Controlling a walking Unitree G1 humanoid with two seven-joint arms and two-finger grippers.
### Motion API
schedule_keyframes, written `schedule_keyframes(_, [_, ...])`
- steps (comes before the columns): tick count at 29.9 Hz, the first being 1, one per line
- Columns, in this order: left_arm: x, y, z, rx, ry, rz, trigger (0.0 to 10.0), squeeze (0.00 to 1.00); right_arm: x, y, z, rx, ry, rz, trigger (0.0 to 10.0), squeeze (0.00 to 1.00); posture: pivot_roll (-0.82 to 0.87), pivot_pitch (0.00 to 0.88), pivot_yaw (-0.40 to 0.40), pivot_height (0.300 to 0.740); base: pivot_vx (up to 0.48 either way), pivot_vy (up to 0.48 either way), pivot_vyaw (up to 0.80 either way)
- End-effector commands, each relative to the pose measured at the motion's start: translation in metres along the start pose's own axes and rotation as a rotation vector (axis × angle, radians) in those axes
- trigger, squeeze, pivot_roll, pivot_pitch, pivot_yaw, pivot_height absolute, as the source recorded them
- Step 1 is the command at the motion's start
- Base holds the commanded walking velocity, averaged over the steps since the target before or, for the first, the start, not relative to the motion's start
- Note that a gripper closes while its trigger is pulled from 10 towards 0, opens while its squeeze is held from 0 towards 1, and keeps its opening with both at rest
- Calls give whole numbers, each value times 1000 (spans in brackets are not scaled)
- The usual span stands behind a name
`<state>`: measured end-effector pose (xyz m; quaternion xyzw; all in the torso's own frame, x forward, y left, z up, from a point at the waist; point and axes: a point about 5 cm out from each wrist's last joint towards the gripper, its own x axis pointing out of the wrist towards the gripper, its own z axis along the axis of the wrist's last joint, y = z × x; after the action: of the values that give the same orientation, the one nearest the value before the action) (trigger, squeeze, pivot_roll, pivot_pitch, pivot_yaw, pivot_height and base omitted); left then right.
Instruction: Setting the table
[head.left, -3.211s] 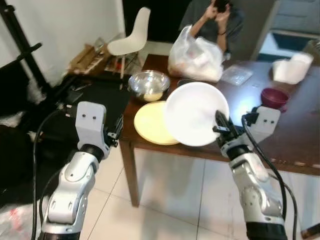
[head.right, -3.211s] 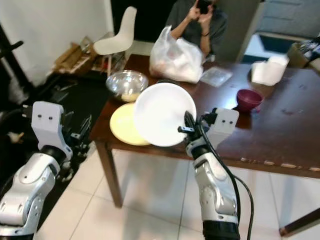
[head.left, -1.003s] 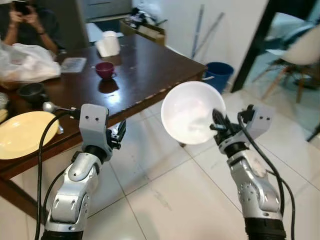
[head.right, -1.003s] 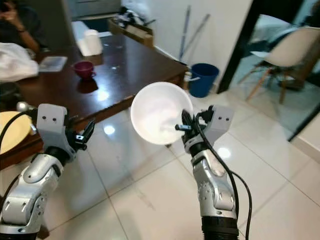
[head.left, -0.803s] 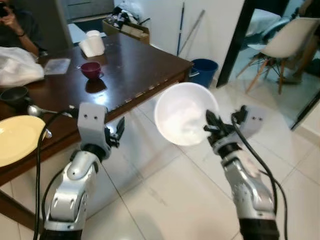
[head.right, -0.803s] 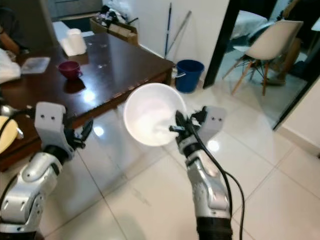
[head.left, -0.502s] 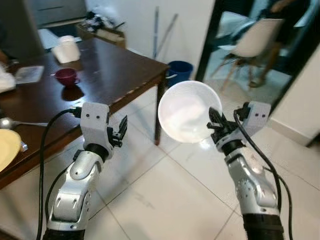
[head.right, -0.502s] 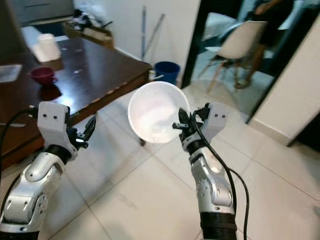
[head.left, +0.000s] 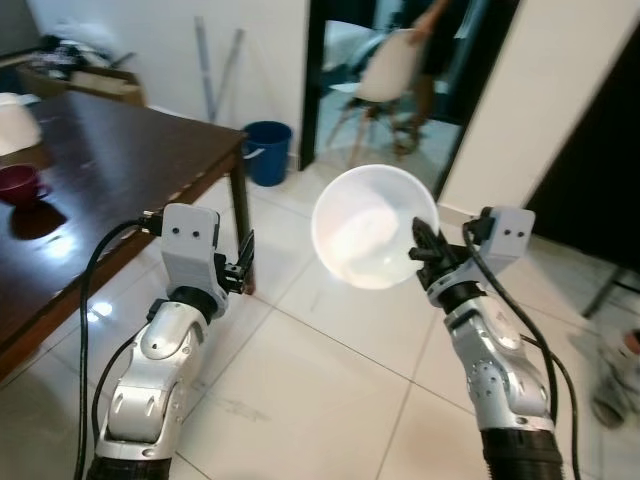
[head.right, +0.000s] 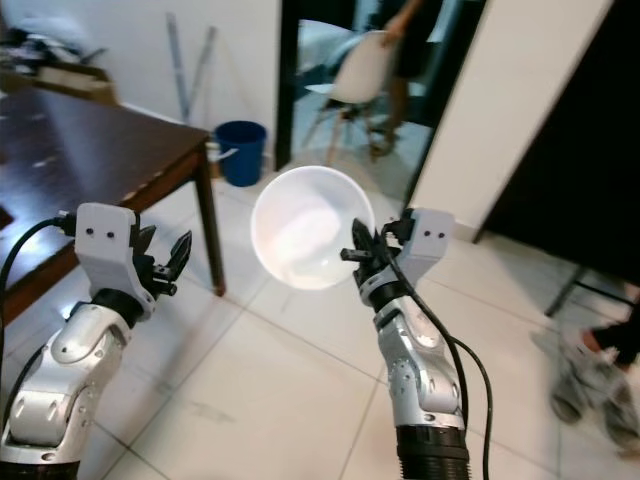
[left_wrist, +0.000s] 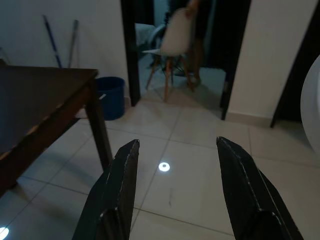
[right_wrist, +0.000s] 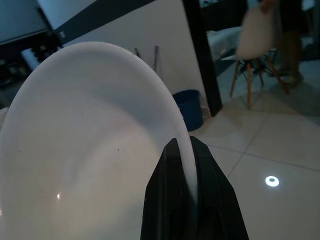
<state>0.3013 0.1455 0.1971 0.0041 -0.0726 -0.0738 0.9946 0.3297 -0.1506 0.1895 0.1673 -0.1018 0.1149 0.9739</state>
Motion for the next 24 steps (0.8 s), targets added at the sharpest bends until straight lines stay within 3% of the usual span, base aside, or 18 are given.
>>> schedule_keyframes(1, [0, -1, -4, 2, 12, -2, 10000, 0, -1, -2, 0, 2, -2, -7, 10000, 0, 85, 0, 60, 740, 0, 0, -775])
schedule_keyframes(24, [-1, -1, -5, -20, 18, 9, 10000, 0, -8, -6, -1, -9, 12, -25, 10000, 0, 28, 0, 58, 740, 0, 0, -780])
